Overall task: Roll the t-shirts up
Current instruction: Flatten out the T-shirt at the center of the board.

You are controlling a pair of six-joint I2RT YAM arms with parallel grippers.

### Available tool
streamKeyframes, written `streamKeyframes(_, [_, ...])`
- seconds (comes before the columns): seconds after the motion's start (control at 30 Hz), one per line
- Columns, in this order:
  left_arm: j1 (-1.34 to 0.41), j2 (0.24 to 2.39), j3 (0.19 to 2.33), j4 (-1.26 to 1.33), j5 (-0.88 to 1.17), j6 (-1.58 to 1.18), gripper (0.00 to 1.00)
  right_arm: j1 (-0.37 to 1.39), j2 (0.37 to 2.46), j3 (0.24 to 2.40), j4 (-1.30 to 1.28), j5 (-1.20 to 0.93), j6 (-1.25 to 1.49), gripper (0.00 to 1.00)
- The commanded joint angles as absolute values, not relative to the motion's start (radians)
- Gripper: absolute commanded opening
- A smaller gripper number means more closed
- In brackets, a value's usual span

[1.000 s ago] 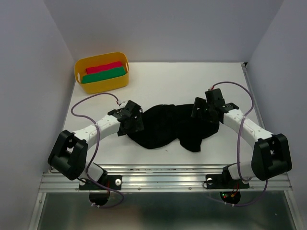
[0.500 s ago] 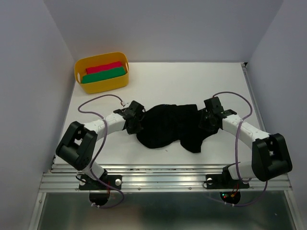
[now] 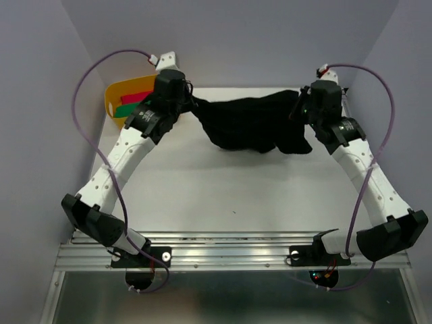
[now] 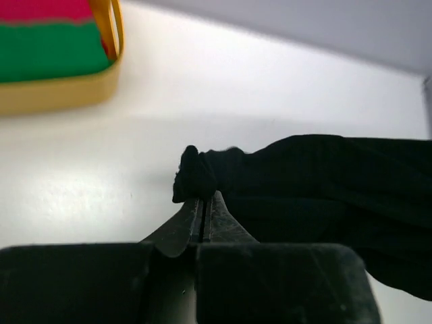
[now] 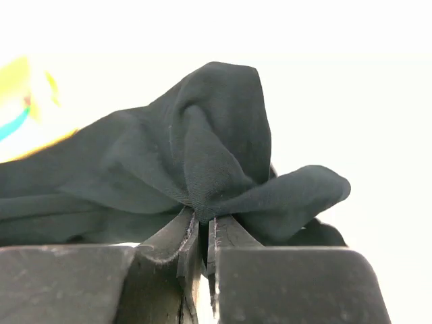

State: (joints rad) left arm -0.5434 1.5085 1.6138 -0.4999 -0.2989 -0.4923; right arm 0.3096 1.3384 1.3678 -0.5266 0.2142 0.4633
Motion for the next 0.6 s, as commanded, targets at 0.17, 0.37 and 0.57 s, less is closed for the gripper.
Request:
streamKeyframes(0.17, [-0.494,1.208,1.832,-0.385,-0.371,-0.307,0.00,0.318,1.180,1.736,-0.557,0.336,0.270,0.01])
streamKeyframes(0.37, [-0.492,1.111,1.801,-0.360,-0.362,-0.313,0.00,0.318,1.086,1.796,-0.618,0.311,0.279,0.01])
streamKeyframes(0.57, [-0.468,1.163,1.582,-0.269,-0.301,-0.331,0.00,0.318,1.074,1.646,-0.650,0.291,0.324,0.02])
